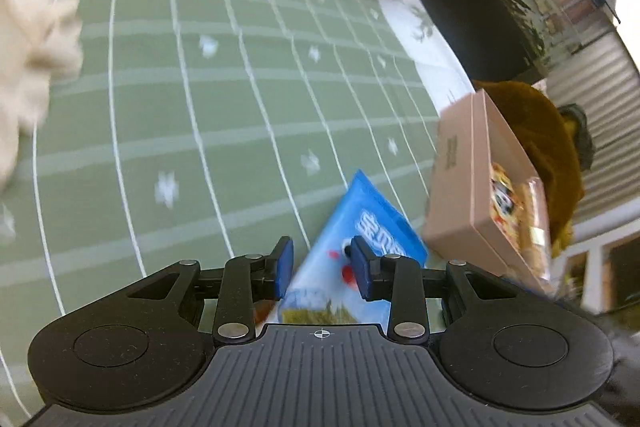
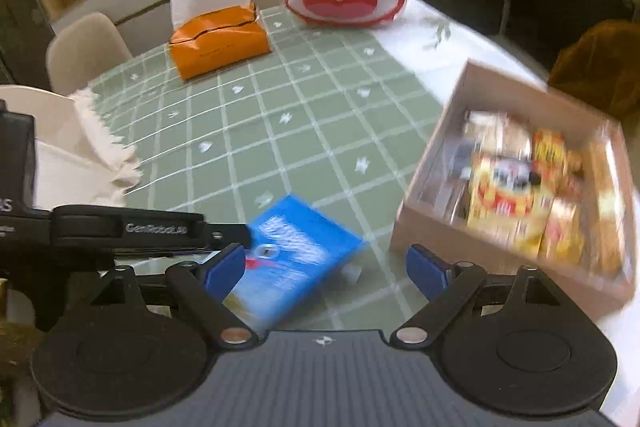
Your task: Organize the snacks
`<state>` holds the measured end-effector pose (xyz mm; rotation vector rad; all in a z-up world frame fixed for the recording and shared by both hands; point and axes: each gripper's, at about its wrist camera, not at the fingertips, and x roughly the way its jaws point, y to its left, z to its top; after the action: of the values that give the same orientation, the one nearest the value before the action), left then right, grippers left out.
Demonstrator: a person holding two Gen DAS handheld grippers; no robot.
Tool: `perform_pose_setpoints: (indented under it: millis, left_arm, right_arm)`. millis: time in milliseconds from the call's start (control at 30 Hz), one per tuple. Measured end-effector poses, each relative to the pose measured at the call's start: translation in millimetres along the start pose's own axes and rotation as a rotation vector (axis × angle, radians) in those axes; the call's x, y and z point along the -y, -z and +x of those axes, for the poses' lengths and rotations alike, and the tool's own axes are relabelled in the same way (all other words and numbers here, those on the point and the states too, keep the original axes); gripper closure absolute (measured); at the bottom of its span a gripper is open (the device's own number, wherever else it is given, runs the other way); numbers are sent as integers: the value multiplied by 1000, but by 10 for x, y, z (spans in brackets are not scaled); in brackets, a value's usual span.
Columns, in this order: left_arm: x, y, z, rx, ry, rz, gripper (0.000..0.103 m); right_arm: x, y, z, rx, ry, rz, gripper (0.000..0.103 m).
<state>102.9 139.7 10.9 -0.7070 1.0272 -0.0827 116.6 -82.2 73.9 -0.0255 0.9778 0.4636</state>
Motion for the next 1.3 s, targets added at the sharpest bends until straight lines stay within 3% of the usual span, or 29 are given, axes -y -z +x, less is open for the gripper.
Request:
perform_pose_setpoints:
  millis: [100, 300, 367, 433, 533, 600, 933, 1167, 1233, 1300]
  left_arm:
    - [-14, 144, -62, -19, -2, -21, 67]
    - [63, 207, -144, -43, -39, 45, 66]
    - [128, 224, -167, -37, -47, 74, 66]
    - [223, 250, -175, -41, -44, 100, 61]
    - [367, 331, -197, -45, -63, 149, 60]
    - [444, 372, -178, -68, -45, 168, 60]
    - [930, 679, 45, -161, 52, 287, 61]
    - [1006, 737, 56, -136, 23, 337, 61]
    - [943, 699, 34, -103, -2, 328, 61]
    - [856, 647, -12, -44, -57, 330, 61]
  right_arm:
    - [-19, 194, 17, -46, -61, -1, 14]
    - [-80, 376, 207, -58, -20, 17, 19]
    - [-32, 390, 240, -77, -49, 43, 49]
    - [14, 406, 215, -91, -95, 64, 64]
    - [28, 433, 88, -57, -70, 35, 78]
    - [99, 476, -29, -36, -57, 29, 80]
    - [607, 863, -408, -44, 16, 66, 81]
    - [866, 997, -422, -39, 118, 128, 80]
    - [898, 1002, -410, -46, 123, 140, 72]
    - [936, 1003, -391, -51, 129, 162, 55]
